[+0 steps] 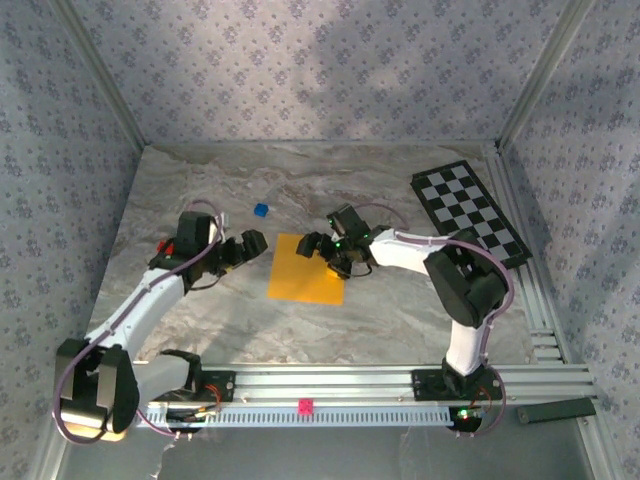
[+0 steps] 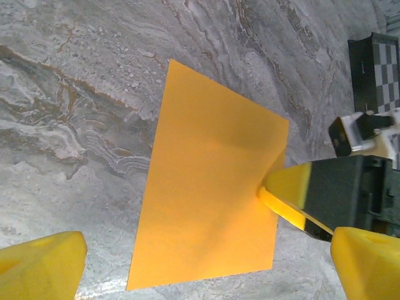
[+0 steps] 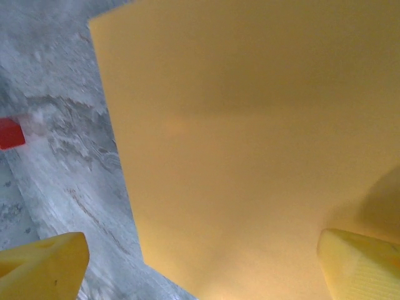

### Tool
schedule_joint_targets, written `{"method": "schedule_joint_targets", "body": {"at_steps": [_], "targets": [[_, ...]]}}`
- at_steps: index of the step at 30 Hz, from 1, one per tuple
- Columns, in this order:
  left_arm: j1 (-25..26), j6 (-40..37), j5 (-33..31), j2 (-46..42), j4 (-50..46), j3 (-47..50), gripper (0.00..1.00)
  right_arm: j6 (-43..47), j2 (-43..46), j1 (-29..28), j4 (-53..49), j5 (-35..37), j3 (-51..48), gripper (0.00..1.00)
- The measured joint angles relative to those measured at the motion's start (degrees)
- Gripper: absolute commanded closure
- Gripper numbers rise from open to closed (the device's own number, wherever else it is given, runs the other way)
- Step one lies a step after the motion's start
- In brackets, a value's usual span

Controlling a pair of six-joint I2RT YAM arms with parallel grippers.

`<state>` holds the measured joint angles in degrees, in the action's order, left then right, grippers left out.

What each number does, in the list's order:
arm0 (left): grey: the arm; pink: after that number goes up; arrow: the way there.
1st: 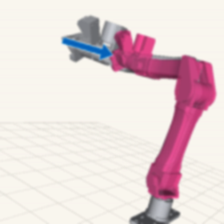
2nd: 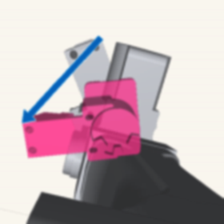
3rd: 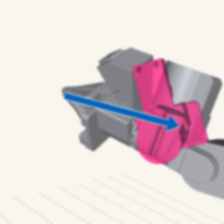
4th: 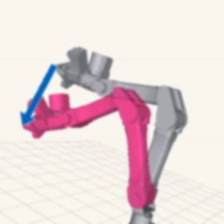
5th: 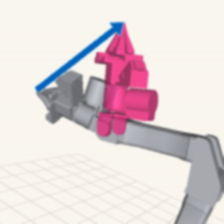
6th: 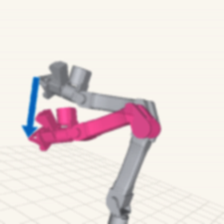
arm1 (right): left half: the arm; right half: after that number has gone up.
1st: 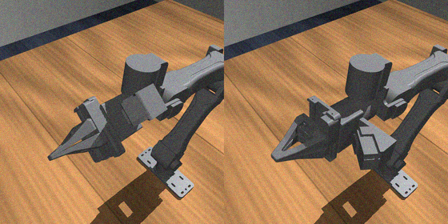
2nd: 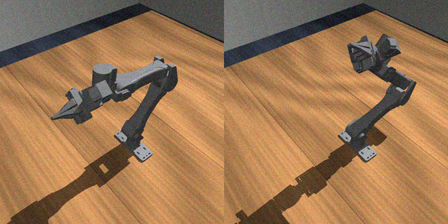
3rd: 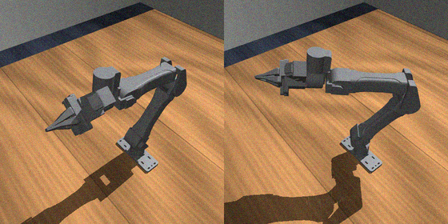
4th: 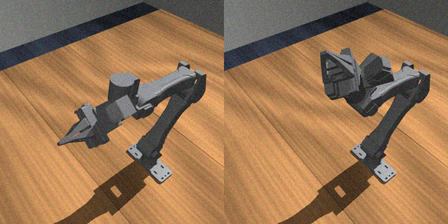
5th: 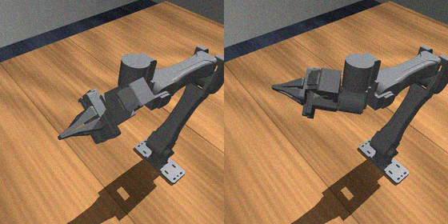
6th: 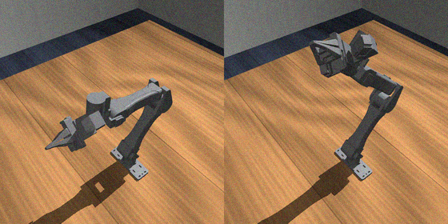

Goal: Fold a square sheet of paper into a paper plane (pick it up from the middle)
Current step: Move the square sheet of paper to the center of the table, then first fold the square sheet of paper in half at the center of the table.

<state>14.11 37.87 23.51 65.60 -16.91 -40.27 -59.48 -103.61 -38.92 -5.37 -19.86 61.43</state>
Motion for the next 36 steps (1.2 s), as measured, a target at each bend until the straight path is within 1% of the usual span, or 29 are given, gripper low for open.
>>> {"method": "schedule_joint_targets", "body": {"at_steps": [2,4,6,8,10,14,16,21,24,31,36], "targets": [[1.44,-0.55,-1.14,1.99,-1.42,-2.29,0.02,0.24,3.76,0.39,-1.18,3.39,-1.01,0.02],[3.17,-1.42,-2.56,5.16,-3.45,-5.44,0.03,0.94,9.11,1.25,-2.03,8.22,-2.86,0.01],[5.68,-2.58,-4.57,10.05,-6.4,-10.03,0.02,1.99,15.19,2.49,-2.64,13.73,-5.49,0.0],[8.33,-3.82,-6.71,14.71,-9.33,-14.58,0.02,3.23,20.35,4.63,-3.52,17.51,-7.82,0.0],[11.47,-5.2,-9.27,19.87,-12.59,-19.65,0.02,4.68,23.39,7.91,-4.92,19.06,-9.38,0.0],[17.31,-7.02,-13.81,29.99,-19.19,-29.81,0.01,8.48,24.63,16.44,-6.67,16.17,-12.28,0.0],[19.8,-7.28,-15.56,34.84,-21.99,-34.36,0.01,9.94,25.59,18.86,-6.71,15.08,-14.99,0.0],[23.41,-7.43,-18.51,42.75,-27.69,-41.72,0.01,11.45,32.3,19.23,-6.43,13.84,-20.79,0.0],[23.96,-7.48,-19.19,45.94,-30.49,-44.39,0.0,12.31,34.95,19.23,-5.09,13.77,-21.44,0.0],[24.37,-7.8,-20.28,49.51,-34.23,-48.41,0.0,14.82,35.85,19.23,-3.15,12.09,-21.44,0.01],[25.64,-6.95,-20.94,51.63,-35.95,-50.88,0.0,15.65,35.67,19.23,-3.02,10.97,-21.44,0.0]]}}
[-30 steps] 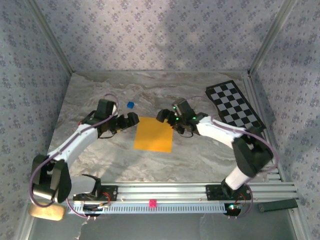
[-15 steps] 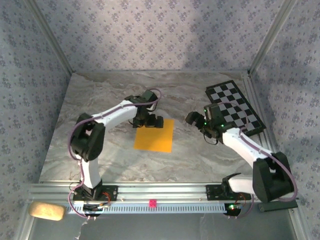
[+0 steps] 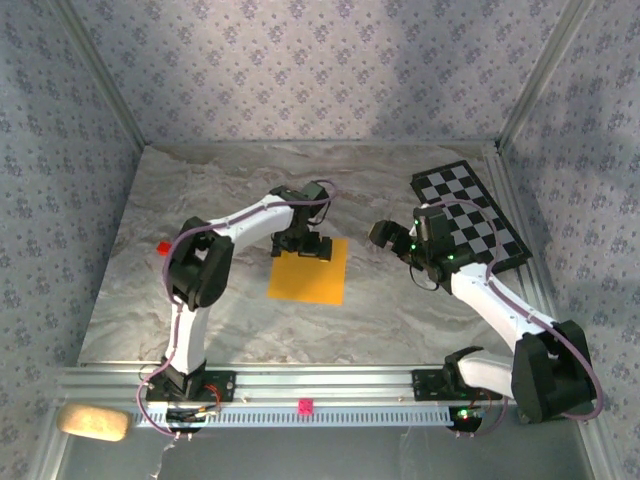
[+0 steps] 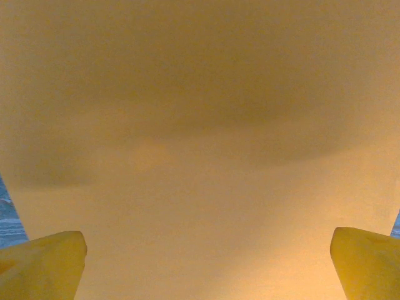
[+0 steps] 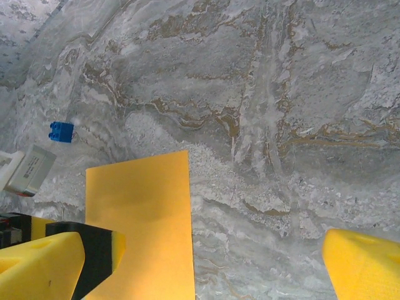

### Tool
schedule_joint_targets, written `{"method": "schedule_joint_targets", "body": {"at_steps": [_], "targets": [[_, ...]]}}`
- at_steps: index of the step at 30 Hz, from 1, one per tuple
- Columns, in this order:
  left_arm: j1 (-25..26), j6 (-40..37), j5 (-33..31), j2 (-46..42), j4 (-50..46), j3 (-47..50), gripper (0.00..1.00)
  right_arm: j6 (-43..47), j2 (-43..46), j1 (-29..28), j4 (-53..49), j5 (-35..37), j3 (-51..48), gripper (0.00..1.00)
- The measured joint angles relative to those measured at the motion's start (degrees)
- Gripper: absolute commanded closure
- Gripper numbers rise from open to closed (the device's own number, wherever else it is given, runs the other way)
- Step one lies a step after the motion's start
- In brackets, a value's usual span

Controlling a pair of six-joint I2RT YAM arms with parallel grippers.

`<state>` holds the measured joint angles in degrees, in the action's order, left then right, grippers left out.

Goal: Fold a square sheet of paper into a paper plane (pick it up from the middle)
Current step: First fold the square sheet of paper in half at the center of the table.

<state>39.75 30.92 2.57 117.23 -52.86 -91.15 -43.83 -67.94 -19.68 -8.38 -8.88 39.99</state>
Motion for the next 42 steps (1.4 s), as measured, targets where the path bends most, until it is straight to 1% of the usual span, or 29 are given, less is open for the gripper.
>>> {"method": "schedule_joint_targets", "body": {"at_steps": [6,15,25,42], "targets": [[1.64,2.16,-0.5,2.4,-0.35,-0.74,0.0,0.39,-1.07,0.0,-0.09,-1.16,0.0,0.0],[1.57,4.74,-0.76,3.28,-0.52,-0.74,0.0,0.42,-2.36,0.22,-1.25,-2.91,0.0,0.0],[1.75,4.76,-1.79,5.99,-1.22,-2.69,0.0,0.39,-2.45,0.35,-2.38,-3.17,0.0,0.0],[2.05,5.05,-2.21,6.16,-1.16,-2.78,0.0,0.42,-3.48,0.96,-3.65,-4.26,0.0,0.0]]}}
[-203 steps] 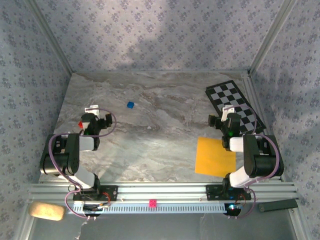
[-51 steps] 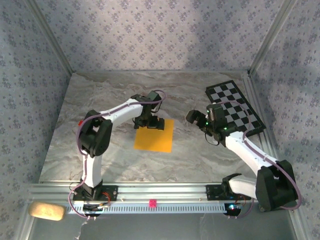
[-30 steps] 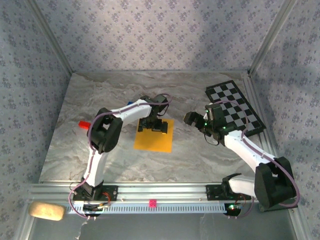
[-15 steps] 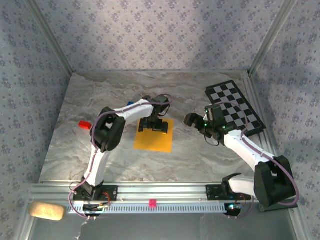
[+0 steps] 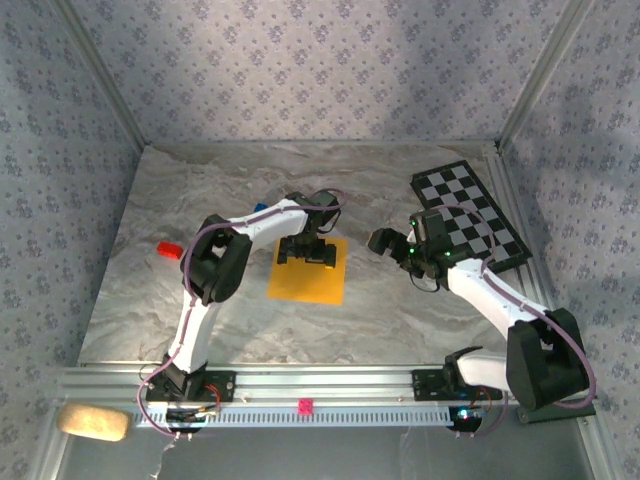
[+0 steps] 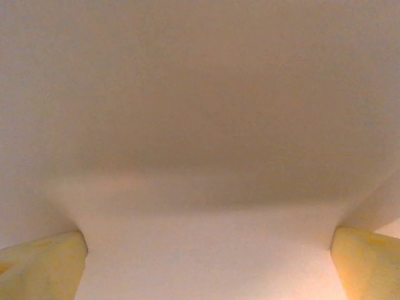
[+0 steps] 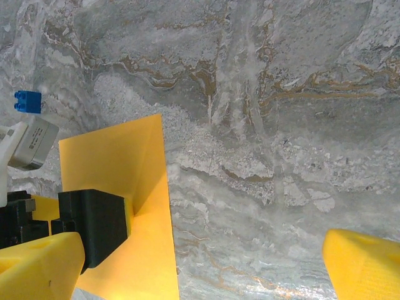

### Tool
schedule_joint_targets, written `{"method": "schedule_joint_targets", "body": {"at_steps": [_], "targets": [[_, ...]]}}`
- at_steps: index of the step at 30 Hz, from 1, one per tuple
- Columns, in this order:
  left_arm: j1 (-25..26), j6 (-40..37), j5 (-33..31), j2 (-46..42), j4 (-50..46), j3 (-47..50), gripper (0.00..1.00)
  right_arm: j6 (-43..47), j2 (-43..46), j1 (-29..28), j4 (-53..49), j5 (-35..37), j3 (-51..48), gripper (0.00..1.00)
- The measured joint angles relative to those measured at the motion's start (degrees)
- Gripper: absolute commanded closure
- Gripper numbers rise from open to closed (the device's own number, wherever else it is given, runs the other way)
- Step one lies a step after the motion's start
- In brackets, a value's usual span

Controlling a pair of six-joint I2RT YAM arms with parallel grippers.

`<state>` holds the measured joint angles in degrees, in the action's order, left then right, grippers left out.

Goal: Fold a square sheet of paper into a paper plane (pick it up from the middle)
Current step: First fold the square sheet of paper in half at the center of the table.

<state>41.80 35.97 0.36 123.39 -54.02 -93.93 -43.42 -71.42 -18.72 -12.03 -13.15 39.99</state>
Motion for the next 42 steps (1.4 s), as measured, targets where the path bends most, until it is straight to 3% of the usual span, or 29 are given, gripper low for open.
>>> {"method": "schedule_joint_targets", "body": {"at_steps": [24,42], "targets": [[-0.15,-0.35,0.39,-0.09,0.35,0.39,0.01,-0.04,-0.66,0.0,0.02,-0.17,0.02,0.0],[-0.28,-0.55,0.39,-0.07,0.15,0.37,0.07,-0.26,-1.77,0.0,-0.07,-0.15,0.76,0.0]]}}
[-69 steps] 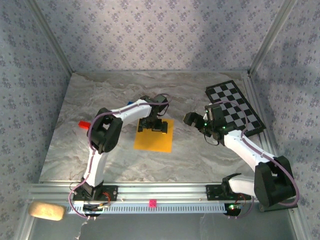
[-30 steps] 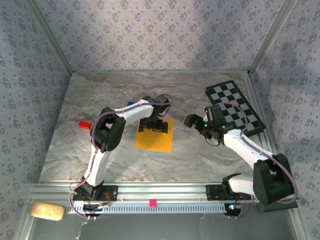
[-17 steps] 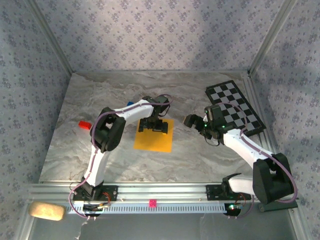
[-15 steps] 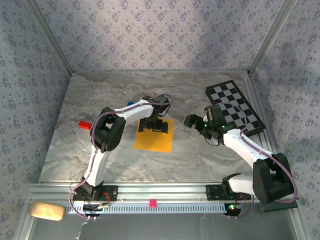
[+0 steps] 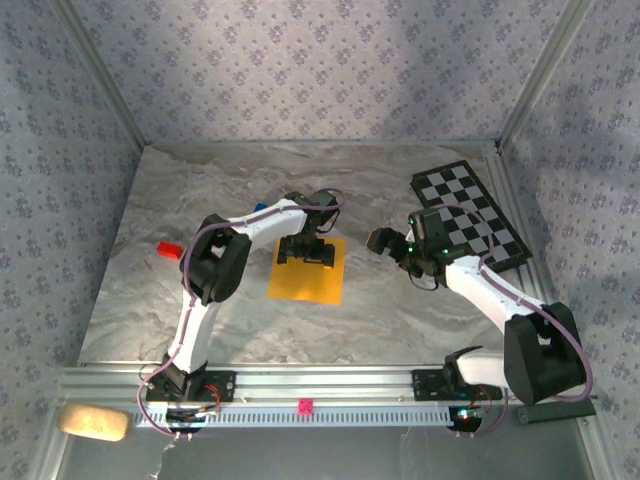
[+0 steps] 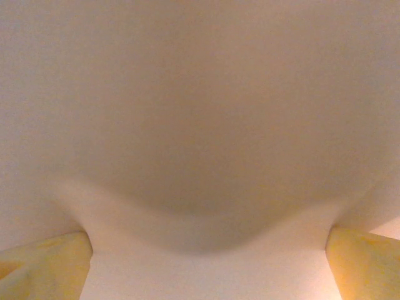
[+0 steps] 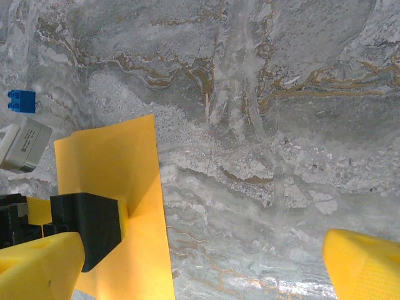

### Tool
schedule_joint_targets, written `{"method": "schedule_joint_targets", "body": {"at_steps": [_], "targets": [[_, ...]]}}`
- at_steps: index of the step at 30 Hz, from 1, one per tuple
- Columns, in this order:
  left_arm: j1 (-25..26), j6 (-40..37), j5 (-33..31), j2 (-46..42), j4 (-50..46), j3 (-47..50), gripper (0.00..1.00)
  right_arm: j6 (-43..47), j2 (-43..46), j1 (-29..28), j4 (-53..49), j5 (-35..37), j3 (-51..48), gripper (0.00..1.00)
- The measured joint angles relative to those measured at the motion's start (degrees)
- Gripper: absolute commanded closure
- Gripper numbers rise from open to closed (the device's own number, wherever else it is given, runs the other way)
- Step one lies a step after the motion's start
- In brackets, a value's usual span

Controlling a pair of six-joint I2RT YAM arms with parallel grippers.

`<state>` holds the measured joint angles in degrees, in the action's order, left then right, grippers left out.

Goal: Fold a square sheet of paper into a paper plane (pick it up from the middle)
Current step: First fold the square sheet of paper in half at the center of the table.

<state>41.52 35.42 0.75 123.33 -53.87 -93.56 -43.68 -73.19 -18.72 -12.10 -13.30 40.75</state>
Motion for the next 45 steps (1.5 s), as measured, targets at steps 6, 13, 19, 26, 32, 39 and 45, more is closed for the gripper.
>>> {"method": "schedule_joint_targets", "body": {"at_steps": [6,13,19,26,32,39,45], "targets": [[0.02,-0.44,0.07,-0.02,0.04,0.0,0.15,-0.02,0.07,-0.02,0.0,0.42,0.0,0.01],[0.02,-1.01,0.57,-0.76,1.33,0.96,0.33,-0.44,3.61,0.0,-0.15,3.58,-0.2,0.0],[0.11,-1.97,2.23,-1.88,4.57,2.58,0.5,-0.48,5.99,0.0,-0.17,5.29,-1.18,0.0],[0.15,-2.64,5.73,-3.78,10.45,5.6,0.61,-1.09,6.36,0.0,-0.59,6.29,-2.16,0.0],[0.17,-2.62,11.1,-5.7,16.92,8.76,0.61,-1.55,6.78,0.0,-0.61,6.93,-2.16,0.0],[-0.74,-1.11,22.34,-9.62,26.73,12.81,0.62,-1.86,7.5,0.24,-1.53,8.39,-2.16,0.0],[-3.52,4.31,33.9,-10.82,38.42,16.33,0.62,-1.9,8.94,0.59,-2.56,9.53,-2.38,0.0]]}}
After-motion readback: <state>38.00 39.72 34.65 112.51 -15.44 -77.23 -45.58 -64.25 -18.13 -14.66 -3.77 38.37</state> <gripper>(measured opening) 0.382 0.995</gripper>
